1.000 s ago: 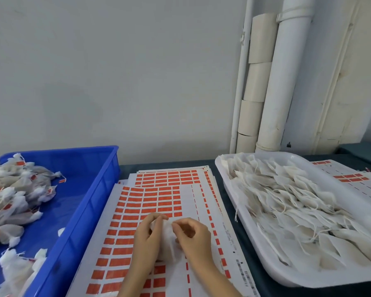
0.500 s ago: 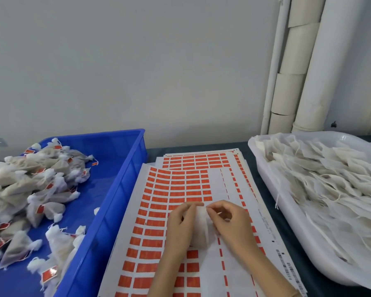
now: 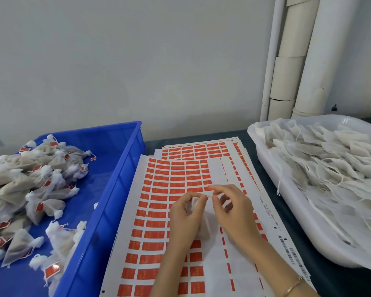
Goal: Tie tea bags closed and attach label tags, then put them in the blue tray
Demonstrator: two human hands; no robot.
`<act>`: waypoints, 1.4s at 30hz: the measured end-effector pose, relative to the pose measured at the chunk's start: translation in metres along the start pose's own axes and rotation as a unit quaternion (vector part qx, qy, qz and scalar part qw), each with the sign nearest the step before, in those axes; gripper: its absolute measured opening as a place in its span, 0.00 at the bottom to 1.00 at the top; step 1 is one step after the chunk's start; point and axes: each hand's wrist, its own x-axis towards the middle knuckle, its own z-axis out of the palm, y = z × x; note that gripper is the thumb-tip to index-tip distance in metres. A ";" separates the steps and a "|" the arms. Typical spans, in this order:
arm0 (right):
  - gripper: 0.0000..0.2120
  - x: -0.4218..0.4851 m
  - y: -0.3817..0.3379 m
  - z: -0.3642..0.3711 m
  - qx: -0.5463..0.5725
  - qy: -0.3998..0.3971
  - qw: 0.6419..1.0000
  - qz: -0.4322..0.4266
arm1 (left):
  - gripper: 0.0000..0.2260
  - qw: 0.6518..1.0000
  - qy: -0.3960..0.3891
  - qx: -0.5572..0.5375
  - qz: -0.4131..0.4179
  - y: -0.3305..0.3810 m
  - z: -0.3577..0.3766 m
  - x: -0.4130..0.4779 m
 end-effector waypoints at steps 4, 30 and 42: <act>0.14 -0.004 -0.002 0.002 0.013 -0.050 0.998 -0.022 | 0.03 1.000 -0.007 0.004 0.024 -0.001 -0.001 0.000; 0.04 0.006 0.005 -0.010 -0.053 0.028 0.997 0.056 | 0.09 0.995 -0.011 -0.102 0.000 0.013 -0.007 -0.003; 0.03 0.014 -0.012 -0.025 0.187 -0.028 0.958 0.218 | 0.09 0.991 -0.087 -0.099 0.017 0.008 -0.012 0.001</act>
